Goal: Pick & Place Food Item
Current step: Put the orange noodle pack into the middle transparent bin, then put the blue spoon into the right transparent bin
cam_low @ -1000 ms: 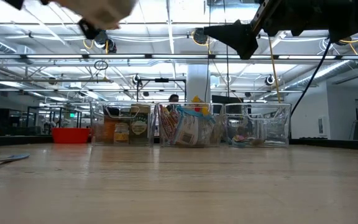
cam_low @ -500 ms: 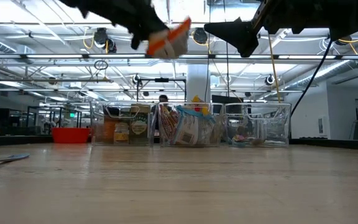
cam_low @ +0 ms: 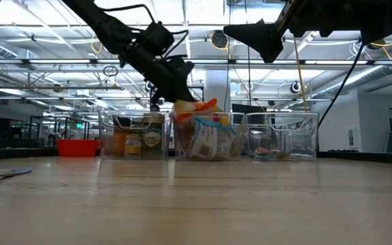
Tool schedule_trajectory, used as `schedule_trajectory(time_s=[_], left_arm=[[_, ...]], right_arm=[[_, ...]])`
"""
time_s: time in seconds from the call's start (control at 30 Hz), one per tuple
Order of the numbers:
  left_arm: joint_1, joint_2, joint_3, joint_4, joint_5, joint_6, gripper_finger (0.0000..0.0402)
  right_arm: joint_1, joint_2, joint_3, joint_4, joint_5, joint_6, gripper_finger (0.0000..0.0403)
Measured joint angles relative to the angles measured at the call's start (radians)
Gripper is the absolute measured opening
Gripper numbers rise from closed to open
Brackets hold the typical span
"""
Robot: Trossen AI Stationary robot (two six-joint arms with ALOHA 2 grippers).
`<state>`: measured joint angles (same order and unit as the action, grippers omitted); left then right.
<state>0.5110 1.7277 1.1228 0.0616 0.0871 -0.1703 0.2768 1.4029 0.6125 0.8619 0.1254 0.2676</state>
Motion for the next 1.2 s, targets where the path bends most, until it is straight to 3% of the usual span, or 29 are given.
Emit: schedule_trajectory(time_s=[0.27,0.53,0.7,0.87,1.03,1.13,1.2], left_arm=[[-0.030,0.018,0.001,0.054,0.000,0.061,0.0068],[-0.049,0.004,0.001,0.048,-0.004,0.076,0.0214],[-0.049,-0.122,0.001,-0.051,0.016,0.135,0.0283],[-0.089,-0.345,0.001,-0.267,0.025,0.172,0.0309],[-0.233,-0.557,0.002,-0.509,0.118,0.186,0.0312],[-0.390,-0.629,0.002,-0.665,0.198,0.175,0.0312],[-0.522,-0.640,-0.003,-0.750,0.193,0.186,0.0312]], right_arm=[[0.000,0.000,0.000,-0.008,0.000,-0.003,0.0375],[0.000,0.000,0.000,-0.008,0.000,-0.001,0.0375],[0.000,0.000,0.000,-0.011,0.000,0.000,0.0375],[0.000,0.000,0.000,-0.017,0.001,0.001,0.0375],[0.000,0.000,0.000,-0.018,0.001,0.001,0.0375],[0.000,0.000,0.000,-0.018,0.001,0.001,0.0375],[0.000,0.000,0.000,-0.018,0.001,0.000,0.0375]])
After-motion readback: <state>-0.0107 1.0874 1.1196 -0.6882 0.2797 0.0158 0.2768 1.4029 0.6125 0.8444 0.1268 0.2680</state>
